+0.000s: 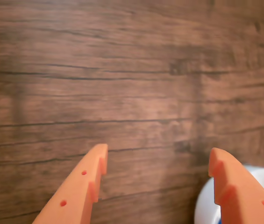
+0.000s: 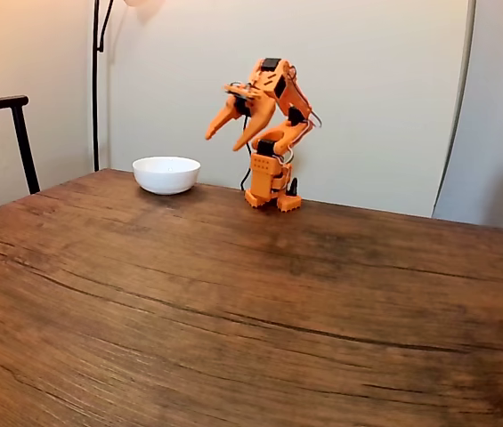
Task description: Grasp the cube and drop it in the bowl
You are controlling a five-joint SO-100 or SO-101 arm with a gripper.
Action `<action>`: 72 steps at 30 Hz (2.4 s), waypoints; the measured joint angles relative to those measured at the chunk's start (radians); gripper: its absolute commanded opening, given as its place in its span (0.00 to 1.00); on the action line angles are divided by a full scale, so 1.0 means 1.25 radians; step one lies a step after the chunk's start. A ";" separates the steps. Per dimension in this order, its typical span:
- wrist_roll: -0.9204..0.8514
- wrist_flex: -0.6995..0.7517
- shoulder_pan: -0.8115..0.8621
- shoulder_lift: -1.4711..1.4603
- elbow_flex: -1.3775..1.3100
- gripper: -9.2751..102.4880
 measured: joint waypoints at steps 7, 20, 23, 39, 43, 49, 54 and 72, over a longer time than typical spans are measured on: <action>-0.017 0.000 -0.079 0.125 0.098 0.35; -0.050 0.000 -0.162 0.317 0.281 0.32; -0.050 0.000 -0.167 0.320 0.306 0.24; -0.053 -0.185 -0.211 0.318 0.495 0.08; -0.061 -0.286 -0.252 0.323 0.555 0.08; -0.066 -0.363 -0.285 0.318 0.616 0.08; -0.067 -0.388 -0.280 0.319 0.632 0.08; -0.066 -0.293 -0.279 0.318 0.632 0.08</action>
